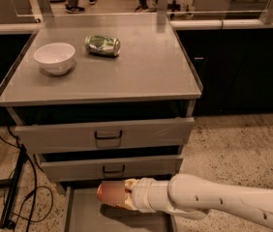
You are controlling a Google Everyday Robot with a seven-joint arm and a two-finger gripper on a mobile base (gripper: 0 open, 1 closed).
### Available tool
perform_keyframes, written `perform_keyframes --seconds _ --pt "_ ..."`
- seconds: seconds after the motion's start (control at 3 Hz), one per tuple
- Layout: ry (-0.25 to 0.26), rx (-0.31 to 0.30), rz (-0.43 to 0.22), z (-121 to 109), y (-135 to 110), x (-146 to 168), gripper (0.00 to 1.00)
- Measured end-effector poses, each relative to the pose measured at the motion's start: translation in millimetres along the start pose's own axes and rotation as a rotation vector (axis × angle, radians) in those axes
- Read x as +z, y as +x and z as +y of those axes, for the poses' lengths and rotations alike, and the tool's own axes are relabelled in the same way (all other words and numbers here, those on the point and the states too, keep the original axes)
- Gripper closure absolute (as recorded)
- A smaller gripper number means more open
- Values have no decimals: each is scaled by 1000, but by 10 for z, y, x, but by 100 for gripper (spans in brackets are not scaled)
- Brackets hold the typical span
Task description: Place coke can into bottom drawer
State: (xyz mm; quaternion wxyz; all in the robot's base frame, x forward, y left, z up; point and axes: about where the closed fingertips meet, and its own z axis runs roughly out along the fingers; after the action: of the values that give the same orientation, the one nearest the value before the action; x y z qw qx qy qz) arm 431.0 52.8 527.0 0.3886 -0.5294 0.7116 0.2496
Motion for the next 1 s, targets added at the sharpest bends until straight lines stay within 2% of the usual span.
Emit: perform_keyframes --seconds 0.33,0.67,1.0 --pt "36 6 5 60 468 320 100" --pt "77 -8 55 -64 1027 624 100" --pt "77 -8 55 -65 1028 625 100"
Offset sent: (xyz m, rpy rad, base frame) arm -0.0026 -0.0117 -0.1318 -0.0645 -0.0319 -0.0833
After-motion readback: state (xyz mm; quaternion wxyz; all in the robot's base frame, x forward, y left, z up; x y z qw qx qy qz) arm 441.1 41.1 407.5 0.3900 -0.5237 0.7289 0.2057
